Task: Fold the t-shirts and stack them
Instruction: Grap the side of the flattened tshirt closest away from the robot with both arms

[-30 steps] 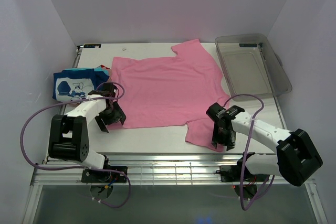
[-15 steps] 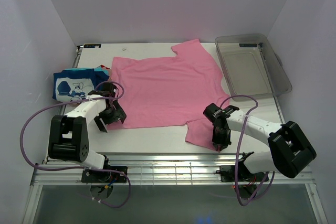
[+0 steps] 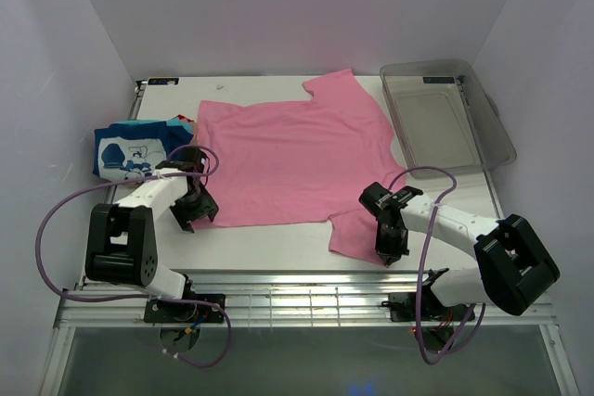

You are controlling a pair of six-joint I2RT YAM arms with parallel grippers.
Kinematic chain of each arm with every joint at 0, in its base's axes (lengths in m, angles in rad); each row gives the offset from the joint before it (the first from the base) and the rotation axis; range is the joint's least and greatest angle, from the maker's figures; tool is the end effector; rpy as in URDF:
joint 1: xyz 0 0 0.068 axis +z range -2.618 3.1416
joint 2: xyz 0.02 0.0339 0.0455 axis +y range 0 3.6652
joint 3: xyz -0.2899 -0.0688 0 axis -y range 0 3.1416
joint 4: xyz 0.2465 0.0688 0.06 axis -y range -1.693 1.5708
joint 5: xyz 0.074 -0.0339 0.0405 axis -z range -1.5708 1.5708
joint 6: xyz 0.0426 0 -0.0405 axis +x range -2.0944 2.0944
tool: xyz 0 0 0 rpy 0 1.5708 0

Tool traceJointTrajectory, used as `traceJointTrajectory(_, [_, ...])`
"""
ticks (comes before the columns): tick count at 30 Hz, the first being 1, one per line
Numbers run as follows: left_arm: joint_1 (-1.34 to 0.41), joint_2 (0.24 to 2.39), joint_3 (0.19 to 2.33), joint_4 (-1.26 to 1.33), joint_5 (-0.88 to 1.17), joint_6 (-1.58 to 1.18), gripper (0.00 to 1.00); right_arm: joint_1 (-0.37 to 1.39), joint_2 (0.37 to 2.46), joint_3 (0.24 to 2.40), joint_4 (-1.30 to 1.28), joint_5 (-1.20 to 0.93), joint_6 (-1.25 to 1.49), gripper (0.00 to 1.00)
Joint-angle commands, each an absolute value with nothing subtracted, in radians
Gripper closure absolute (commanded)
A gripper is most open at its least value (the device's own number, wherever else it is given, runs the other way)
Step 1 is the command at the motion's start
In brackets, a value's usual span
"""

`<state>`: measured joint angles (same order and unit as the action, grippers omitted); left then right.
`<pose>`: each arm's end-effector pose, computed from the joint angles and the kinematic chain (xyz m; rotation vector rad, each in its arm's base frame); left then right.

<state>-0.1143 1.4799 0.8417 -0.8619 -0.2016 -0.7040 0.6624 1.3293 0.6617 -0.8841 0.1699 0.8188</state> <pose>0.2350 -0.0184 0.1881 -0.8784 2.8556 0.2352 0.1492 0.1072 0.1735 0.2374 2.9988 -0.1697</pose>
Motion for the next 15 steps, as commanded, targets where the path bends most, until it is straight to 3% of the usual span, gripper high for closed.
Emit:
traceJointTrajectory(1, [-0.117,1.473,0.813,-0.858,-0.207,-0.735,0.32,0.664,1.318,0.695,-0.888,0.229,0.811,0.92])
traceJointTrajectory(15, [-0.117,1.485,0.779,-0.844,-0.268,-0.775,0.38,0.666,1.282,0.680,-0.856,0.202,0.816,0.92])
